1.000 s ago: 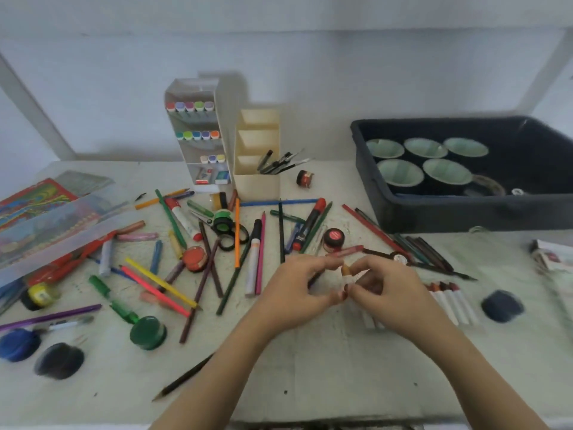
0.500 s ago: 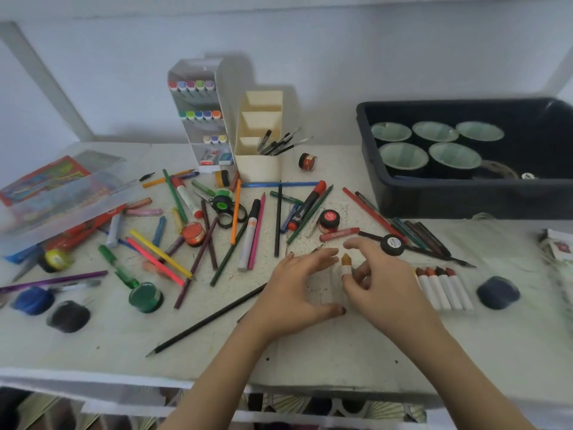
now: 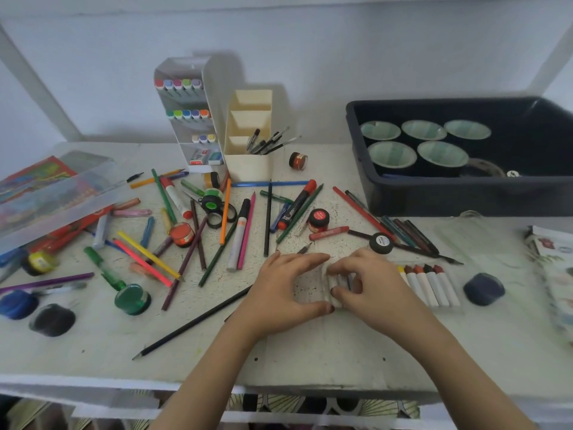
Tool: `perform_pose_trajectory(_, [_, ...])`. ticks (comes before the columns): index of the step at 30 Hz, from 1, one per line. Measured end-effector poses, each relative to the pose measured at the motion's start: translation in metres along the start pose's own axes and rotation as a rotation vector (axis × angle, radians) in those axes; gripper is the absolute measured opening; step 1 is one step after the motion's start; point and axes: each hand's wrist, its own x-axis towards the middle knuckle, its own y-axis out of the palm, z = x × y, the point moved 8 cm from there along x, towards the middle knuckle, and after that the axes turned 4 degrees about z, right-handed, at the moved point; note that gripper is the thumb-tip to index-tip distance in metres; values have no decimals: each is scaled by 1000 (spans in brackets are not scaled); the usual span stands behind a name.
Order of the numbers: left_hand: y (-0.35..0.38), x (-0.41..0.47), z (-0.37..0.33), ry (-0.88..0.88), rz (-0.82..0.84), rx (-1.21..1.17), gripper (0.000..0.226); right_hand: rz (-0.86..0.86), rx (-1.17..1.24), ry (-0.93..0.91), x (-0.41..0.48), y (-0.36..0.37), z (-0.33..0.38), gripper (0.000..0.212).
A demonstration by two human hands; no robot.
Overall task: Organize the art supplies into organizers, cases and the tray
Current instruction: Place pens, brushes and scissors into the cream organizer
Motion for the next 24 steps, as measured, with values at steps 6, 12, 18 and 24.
perform_pose_trajectory(6, [-2,1,-4,-8,15,43,69,-15,-1,11,-2,-1,-2,24])
perform_pose_trajectory(12, [-1,3,-17,30,44,129,68,-43,33,-16,-13,-14,-3,23])
perform_pose_trajectory(18, [7,11,-23,41,83,225,81,-110,-29,49,-34,-50,-27,24])
perform_pose_trajectory(24, [9,15,-26,76,89,218,85,-1,-339,134,-53,-58,-54,63])
